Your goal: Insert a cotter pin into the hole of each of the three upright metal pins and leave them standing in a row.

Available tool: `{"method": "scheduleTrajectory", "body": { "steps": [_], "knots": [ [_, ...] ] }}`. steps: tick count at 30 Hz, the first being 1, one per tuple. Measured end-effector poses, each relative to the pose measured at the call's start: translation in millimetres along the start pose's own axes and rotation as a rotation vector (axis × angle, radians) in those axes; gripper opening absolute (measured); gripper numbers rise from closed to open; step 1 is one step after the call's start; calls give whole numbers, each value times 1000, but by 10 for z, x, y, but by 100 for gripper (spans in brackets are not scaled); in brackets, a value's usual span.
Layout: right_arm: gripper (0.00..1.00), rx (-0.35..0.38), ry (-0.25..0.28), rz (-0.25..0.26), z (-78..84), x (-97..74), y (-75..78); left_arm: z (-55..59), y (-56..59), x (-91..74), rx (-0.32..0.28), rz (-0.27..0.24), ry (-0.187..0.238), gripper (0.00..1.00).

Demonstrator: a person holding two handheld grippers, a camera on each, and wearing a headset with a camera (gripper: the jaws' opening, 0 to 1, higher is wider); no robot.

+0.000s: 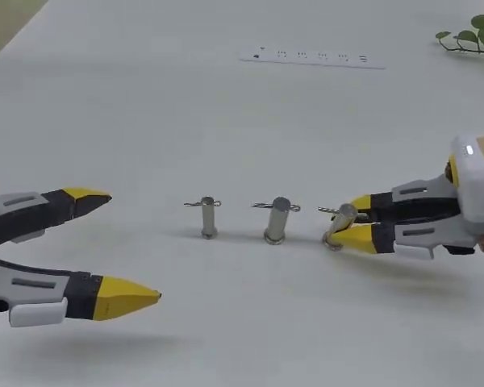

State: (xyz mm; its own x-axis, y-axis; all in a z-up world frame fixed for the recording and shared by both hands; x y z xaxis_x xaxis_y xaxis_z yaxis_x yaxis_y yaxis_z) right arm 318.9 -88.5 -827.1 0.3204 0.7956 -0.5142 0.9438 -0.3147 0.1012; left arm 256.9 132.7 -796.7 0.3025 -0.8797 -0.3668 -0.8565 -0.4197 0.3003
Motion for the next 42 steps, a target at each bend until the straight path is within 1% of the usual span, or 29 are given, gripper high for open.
{"method": "scheduleTrajectory", "body": {
  "steps": [4, 6, 7, 9, 11, 12, 14, 18, 21, 22, 23, 24, 26, 30, 32, 33, 35, 37, 40, 42],
  "knots": [
    [14, 5, -3, 3, -1, 2, 4, 4, 13, 7, 2, 3, -3, 93],
    [15, 34, -14, 6, -4, 5, 12, 6, 18, 9, 2, 5, -4, 93],
    [15, 20, -15, 7, -6, 3, 7, 8, 21, 8, 1, 6, -4, 93],
    [16, 32, -17, 13, -7, 0, 10, 10, 27, 10, 0, 8, -5, 93],
    [19, 50, 5, 29, -43, -3, 32, 9, 29, 14, -1, 9, -5, 94],
    [21, 72, 15, 34, -66, -12, 42, 7, 28, 18, -1, 9, -5, 94],
    [25, 95, 25, 25, -95, -28, 22, 3, 34, 24, -1, 12, -3, 94],
    [31, 107, 30, 30, -124, -56, -16, -2, 26, 37, 4, 8, -3, 94],
    [39, 132, 36, 54, -145, -90, -35, -7, 22, 53, -2, 5, 4, 94],
    [43, 165, 34, 72, -145, -104, -33, -9, 22, 57, 3, 3, 5, 94],
    [46, 191, 34, 79, -142, -116, -39, -10, 25, 61, 3, 4, 4, 95],
    [49, 191, 50, 89, -154, -137, -43, -14, 32, 71, 1, 7, 7, 95],
    [50, 241, 60, 100, -159, -161, -59, -22, 46, 84, -3, 10, 10, 95],
    [57, 257, 68, 132, -160, -233, -112, -71, 65, 104, 7, 9, 30, 96],
    [62, 296, 75, 159, -169, -265, -117, -86, 70, 118, 12, 9, 35, 97],
    [66, 315, 71, 170, -162, -276, -118, -89, 75, 121, 13, 9, 36, 97],
    [72, 319, 68, 189, -155, -299, -129, -94, 84, 141, 13, 13, 37, 98],
    [75, 325, 68, 208, -153, -331, -135, -94, 95, 161, 9, 19, 39, 98],
    [79, 354, 81, 237, -176, -391, -149, -104, 102, 179, 10, 22, 43, 99],
    [81, 363, 84, 249, -185, -429, -176, -117, 106, 184, 10, 22, 49, 99]
  ]
}}
Point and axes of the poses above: the centre of the closed fingertips' face, and the gripper's own axes: x roughly forward along the fingers, y roughly to its right, z roughly out of its underside, the point moved 2 cm from there along -x, roughly backward along the fingers, and after that the axes turned 12 degrees about z, right-handed, at the moved point
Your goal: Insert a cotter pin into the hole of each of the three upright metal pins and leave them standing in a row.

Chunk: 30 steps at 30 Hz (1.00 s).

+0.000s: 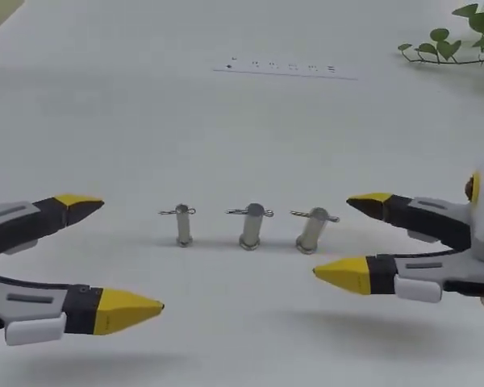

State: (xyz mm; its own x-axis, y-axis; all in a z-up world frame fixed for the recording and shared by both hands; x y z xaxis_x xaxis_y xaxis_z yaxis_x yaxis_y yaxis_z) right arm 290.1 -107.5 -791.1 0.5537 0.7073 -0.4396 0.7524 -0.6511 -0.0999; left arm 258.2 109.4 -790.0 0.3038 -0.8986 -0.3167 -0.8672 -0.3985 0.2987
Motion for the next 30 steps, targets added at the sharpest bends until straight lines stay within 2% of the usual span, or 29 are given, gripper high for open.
{"method": "scheduleTrajectory", "body": {
  "steps": [6, 15, 19, 22, 25, 30],
  "knots": [
    [85, 2, -4, 22, 27, -91, -41, -18, 34, -1, -9, 3, 11, 99],
    [94, 44, 12, 65, 48, -249, -101, -18, 90, -4, -10, -5, 11, 99],
    [100, 64, -3, 75, 114, -282, -132, -23, 104, -22, -11, -9, 17, 99],
    [100, 71, -5, 85, 136, -313, -156, -20, 127, -31, -11, -5, 21, 100],
    [100, 92, 1, 93, 138, -329, -162, 36, 161, -35, -18, 6, -6, 99],
    [100, 115, -6, 101, 171, -354, -182, 101, 170, -51, -20, 2, -25, 99]
  ]
}}
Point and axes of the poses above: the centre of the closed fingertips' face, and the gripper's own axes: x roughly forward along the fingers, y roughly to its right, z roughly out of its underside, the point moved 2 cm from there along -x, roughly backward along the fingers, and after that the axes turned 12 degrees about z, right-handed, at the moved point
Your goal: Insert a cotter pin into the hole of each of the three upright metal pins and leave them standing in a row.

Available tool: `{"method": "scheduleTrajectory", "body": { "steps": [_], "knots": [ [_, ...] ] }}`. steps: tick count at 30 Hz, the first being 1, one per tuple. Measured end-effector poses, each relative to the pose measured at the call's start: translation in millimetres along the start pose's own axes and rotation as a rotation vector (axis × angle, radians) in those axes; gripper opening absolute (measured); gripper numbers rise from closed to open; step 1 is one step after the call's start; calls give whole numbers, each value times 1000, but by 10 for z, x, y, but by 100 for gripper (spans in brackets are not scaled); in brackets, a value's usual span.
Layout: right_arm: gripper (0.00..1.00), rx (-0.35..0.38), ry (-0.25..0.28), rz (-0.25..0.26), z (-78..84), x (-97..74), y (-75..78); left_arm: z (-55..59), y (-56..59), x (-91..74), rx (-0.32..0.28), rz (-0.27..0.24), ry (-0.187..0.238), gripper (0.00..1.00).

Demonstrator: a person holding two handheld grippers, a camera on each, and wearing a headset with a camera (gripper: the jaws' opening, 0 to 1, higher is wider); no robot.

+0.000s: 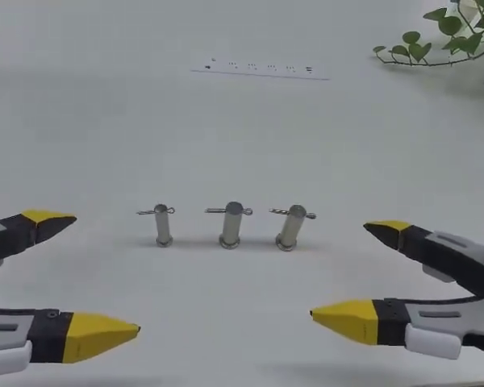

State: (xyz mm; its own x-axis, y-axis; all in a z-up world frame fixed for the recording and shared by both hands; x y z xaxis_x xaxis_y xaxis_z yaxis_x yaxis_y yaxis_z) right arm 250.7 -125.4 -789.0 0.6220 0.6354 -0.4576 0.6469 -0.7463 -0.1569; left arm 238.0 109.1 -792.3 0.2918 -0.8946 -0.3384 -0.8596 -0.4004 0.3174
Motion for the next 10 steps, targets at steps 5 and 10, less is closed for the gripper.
{"method": "scheduleTrajectory", "body": {
  "steps": [5, 10],
  "knots": [
    [100, 17, -3, 9, 12, -19, 3, 6, 3, -7, -5, -4, 2, 99],
    [100, 17, -10, 12, 15, -28, 26, -5, 6, -18, -10, -9, 7, 99]
  ]
}}
Point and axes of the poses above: the centre of the closed fingertips' face, and the gripper's own axes: x roughly forward along the fingers, y roughly to its right, z roughly out of its underside, the point moved 2 cm from there along -x, roughly backward along the fingers, and after that the axes turned 12 degrees about z, right-handed, at the moved point
